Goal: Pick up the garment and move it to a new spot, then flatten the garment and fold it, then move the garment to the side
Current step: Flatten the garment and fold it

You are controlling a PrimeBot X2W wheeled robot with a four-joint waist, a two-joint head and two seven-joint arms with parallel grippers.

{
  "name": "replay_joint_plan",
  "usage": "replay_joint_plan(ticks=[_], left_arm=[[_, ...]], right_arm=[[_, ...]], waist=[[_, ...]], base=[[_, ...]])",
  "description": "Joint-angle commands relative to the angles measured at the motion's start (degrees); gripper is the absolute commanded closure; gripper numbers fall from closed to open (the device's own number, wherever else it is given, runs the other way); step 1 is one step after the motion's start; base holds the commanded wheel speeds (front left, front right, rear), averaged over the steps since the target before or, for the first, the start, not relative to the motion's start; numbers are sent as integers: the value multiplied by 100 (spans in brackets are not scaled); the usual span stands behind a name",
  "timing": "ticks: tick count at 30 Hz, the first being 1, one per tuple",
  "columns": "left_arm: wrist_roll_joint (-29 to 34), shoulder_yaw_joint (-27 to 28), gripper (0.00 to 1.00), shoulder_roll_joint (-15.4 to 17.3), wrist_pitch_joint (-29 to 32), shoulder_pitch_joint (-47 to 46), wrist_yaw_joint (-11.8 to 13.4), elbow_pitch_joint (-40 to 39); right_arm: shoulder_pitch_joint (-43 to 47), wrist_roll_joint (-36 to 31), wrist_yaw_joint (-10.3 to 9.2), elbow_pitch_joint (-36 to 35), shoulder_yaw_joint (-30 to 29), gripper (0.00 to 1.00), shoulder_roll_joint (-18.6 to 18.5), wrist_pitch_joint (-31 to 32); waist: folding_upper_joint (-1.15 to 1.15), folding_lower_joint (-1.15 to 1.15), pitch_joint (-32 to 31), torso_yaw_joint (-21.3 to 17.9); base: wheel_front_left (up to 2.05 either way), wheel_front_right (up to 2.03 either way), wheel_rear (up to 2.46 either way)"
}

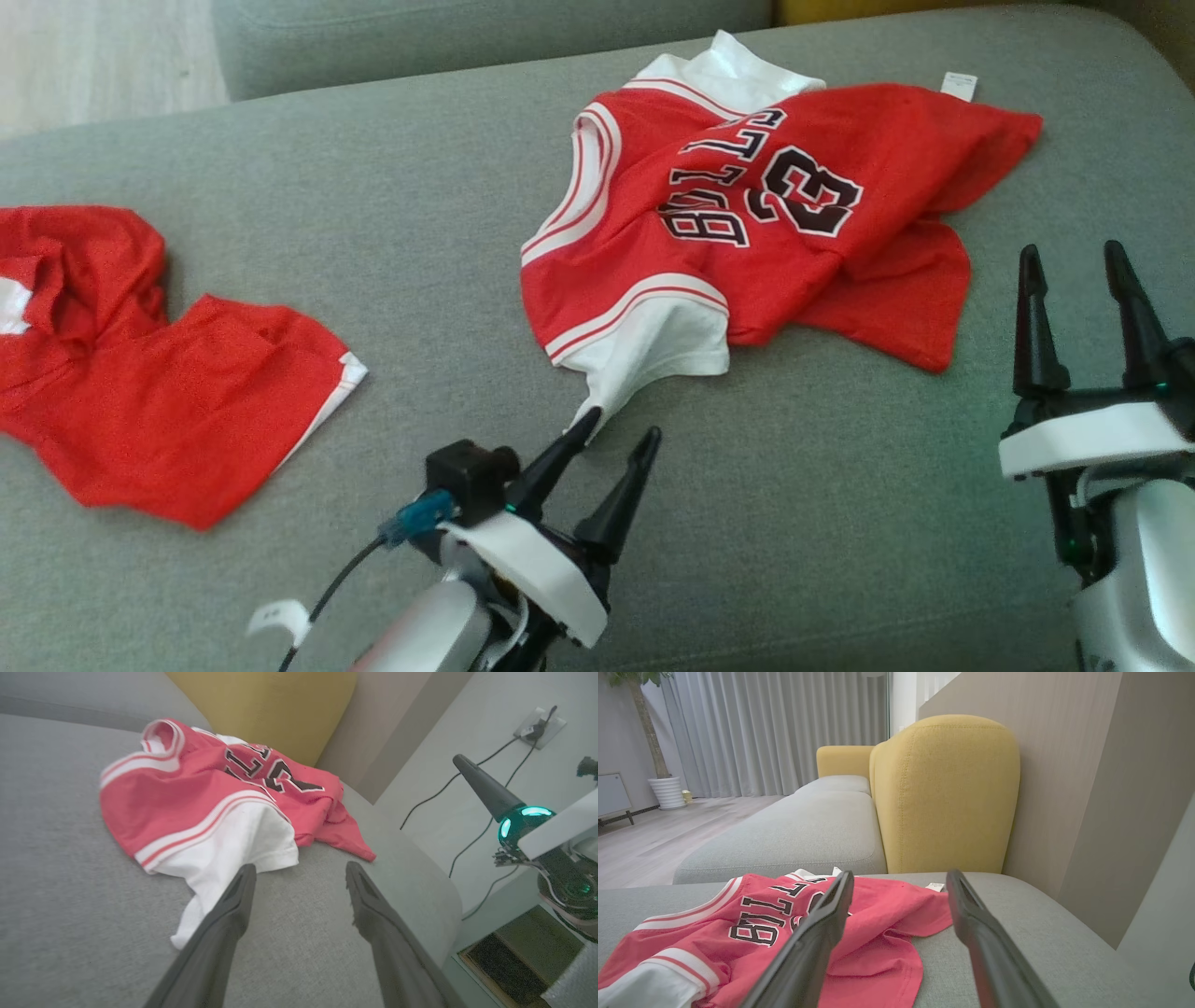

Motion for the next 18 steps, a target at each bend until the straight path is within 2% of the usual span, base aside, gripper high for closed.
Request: replay_joint_plan(ticks=[1, 5, 18], left_arm=[[-172, -35, 0, 149, -18, -416, -32, -30], [-192, -223, 0, 260, 12, -661, -33, 486], [-89, -373, 0, 150, 55, -1123, 78, 1592]], right_arm=[[29, -67, -5, -242, 74, 0, 50, 18], [60, -95, -5, -294, 49, 0, 135, 27], [-9, -99, -5, -362, 9, 0, 233, 11]], waist=[[0, 0, 40, -47], [0, 0, 94, -134], [0, 0, 274, -437]], base=[[0, 0, 0], [0, 0, 0], [0, 0, 0]])
